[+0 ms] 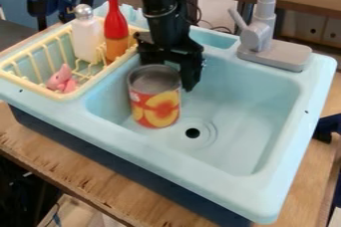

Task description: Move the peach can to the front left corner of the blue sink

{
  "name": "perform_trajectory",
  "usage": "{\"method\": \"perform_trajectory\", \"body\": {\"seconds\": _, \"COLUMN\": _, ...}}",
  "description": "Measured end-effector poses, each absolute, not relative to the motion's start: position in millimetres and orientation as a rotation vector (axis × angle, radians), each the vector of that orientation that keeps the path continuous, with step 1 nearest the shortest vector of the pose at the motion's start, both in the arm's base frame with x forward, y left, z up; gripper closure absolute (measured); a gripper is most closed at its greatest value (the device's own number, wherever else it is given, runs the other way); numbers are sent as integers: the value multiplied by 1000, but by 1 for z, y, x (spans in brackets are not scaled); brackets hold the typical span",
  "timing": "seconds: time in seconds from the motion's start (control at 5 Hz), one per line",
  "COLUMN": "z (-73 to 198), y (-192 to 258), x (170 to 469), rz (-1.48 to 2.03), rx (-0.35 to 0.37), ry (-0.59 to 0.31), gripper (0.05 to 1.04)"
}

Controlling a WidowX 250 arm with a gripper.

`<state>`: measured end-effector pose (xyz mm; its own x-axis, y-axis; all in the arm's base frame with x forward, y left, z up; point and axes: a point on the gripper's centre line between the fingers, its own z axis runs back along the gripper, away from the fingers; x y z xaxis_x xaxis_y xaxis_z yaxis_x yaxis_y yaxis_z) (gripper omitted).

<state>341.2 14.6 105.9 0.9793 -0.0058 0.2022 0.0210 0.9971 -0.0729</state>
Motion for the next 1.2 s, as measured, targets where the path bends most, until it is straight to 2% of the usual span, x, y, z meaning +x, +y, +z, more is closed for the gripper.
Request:
{"method": "perform_trajectory", "body": {"seconds": 0.4, "z": 109, "y": 24, "x": 285, "rz": 40, "rx": -27, "ry": -50, "gripper": 83}}
{"method": "perform_trajectory", "body": {"seconds": 0.8, "z": 104, "y": 26, "x": 284, "rz": 89, "rx": -23, "ry": -17, "gripper": 83}}
{"method": "perform_trajectory", "body": {"seconds": 1.0, "z": 105, "y": 23, "x": 301, "rz": 109, "rx": -49, "ry": -35, "gripper": 83}}
{"method": "perform_trajectory", "body": {"seconds": 1.2, "z": 112, "y": 20, "x": 320, "rz": 113, "rx": -77, "ry": -114, "gripper": 83}}
